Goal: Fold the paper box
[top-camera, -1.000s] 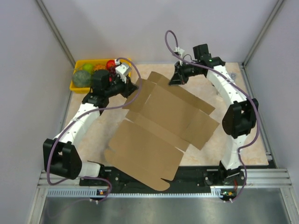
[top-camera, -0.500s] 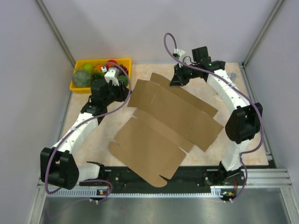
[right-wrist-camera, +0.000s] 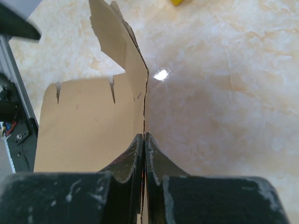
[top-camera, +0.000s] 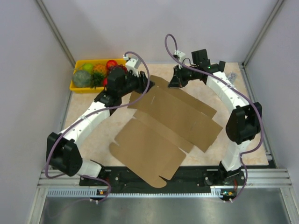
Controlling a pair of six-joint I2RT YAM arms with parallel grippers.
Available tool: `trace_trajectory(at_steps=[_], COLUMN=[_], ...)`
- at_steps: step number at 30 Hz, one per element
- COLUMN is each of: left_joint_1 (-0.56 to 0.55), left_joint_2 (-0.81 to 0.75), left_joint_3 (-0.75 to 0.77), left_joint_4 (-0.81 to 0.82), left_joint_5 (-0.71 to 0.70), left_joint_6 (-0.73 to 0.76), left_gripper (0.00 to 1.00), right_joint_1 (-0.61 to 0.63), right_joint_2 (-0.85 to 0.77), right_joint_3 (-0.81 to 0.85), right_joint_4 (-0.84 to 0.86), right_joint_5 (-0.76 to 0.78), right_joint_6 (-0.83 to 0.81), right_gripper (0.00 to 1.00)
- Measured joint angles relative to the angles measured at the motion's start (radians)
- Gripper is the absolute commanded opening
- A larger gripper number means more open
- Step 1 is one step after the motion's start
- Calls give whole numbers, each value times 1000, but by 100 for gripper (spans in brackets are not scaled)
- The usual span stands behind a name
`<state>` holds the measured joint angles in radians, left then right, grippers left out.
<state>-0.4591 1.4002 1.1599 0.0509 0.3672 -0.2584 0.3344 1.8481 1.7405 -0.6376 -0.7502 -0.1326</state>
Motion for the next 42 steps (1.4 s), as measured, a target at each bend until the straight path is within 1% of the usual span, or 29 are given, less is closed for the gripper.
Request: trace_trajectory(at_steps=[2, 4, 5, 6, 7, 9, 13, 18, 19, 21, 22, 24, 27, 32, 42], left_joint_1=[10, 21, 25, 31, 35, 42, 45, 43, 42, 39, 36, 30, 15, -21, -40], left_joint_2=[31, 66, 80, 97, 111, 134, 196, 235, 242, 248, 248, 244, 222, 178, 180], left_joint_3=[40, 87, 106, 127, 144, 173, 251, 278, 281, 282, 282, 272, 224, 146, 94], left_joint_4=[2, -8, -8, -8, -6, -14, -56, -111, -119, -140, -145, -135, -106, -75, 56], left_joint_5=[-23, -47, -56, -62, -64, -61, -54, -43, -40, -32, -27, -24, -24, -12, 61], left_joint_6=[-11, -34, -42, -56, -66, -83, -74, -29, -24, -18, -16, -12, -14, -40, -148], left_gripper=[51, 57, 65, 69, 70, 70, 65, 62, 57, 52, 49, 46, 45, 50, 59], right_joint_1=[-4, -4, -4, -4, -4, -4, -6, -6, -6, -6, -6, -8, -10, -10, -10], right_joint_2=[0, 0, 0, -1, -2, -2, -3, -10, -12, -16, -18, -20, -21, -27, -43], right_joint_3=[-13, -15, -15, -15, -15, -15, -15, -15, -15, -21, -25, -26, -30, -64, -97], right_joint_4=[9, 11, 13, 18, 21, 25, 31, 41, 46, 55, 64, 69, 81, 115, 173], right_joint_5=[-15, -26, -32, -39, -44, -51, -69, -81, -82, -82, -82, -77, -68, -62, -89], right_joint_6=[0, 0, 1, 2, 2, 3, 7, 19, 22, 26, 31, 40, 57, 80, 114], right_gripper=[0, 0, 0, 0, 0, 0, 0, 0, 0, 0, 0, 0, 0, 0, 0])
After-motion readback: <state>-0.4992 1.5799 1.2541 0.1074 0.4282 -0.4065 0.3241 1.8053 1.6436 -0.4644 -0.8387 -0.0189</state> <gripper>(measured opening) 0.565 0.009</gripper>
